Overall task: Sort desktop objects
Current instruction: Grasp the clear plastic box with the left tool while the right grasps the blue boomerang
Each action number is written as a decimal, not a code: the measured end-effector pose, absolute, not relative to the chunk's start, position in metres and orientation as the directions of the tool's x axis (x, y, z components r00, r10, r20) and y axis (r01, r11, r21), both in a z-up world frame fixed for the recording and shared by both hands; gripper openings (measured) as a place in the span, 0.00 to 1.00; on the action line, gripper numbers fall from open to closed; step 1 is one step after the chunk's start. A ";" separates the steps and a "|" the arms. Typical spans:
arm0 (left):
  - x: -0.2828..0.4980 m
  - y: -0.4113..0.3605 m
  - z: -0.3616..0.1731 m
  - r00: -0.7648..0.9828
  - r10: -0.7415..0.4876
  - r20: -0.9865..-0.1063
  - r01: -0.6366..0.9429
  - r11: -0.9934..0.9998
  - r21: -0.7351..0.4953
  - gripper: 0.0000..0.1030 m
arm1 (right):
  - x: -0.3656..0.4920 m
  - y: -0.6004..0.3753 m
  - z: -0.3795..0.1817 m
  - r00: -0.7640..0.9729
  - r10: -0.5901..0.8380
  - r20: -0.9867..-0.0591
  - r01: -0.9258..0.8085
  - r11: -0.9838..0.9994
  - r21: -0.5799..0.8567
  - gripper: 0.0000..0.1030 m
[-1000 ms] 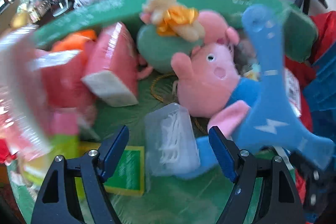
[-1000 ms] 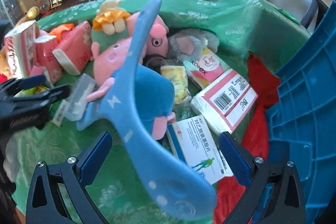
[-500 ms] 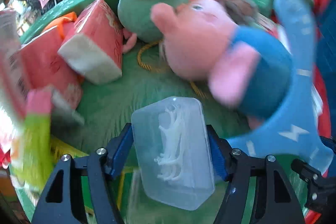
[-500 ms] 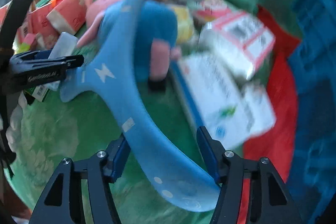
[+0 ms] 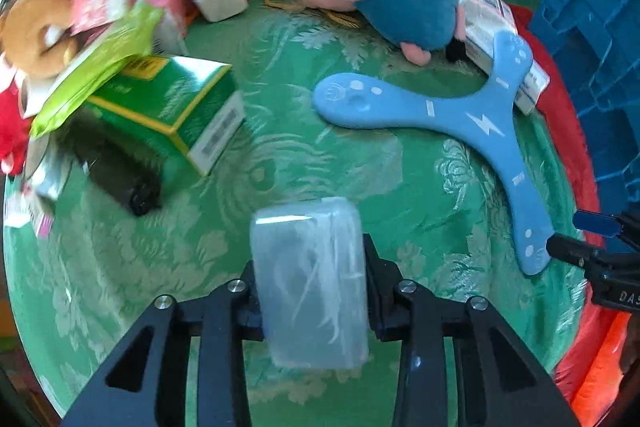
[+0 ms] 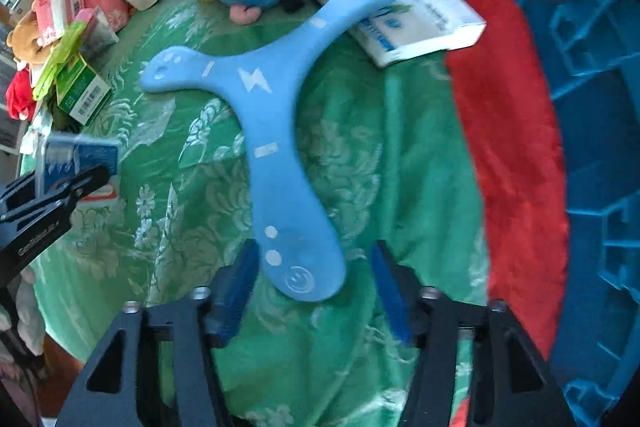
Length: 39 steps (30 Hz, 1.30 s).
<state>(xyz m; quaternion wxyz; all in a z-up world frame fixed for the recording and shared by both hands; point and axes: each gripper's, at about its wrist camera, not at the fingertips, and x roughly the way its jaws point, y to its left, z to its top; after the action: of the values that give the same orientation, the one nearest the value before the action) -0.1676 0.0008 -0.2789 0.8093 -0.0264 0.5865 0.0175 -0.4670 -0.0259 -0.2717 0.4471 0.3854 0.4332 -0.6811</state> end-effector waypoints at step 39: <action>-0.166 0.018 -0.297 0.336 0.061 -0.940 -0.084 0.996 0.034 0.32 | -0.454 -0.096 -0.305 -0.390 -0.224 -0.893 0.917 -0.181 -0.355 0.54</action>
<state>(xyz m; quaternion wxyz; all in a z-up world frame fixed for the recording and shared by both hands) -0.1664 0.0177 -0.2974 0.8172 -0.0101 0.5745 0.0443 -0.4543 -0.0964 -0.3052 0.4200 0.3590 0.4829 -0.6794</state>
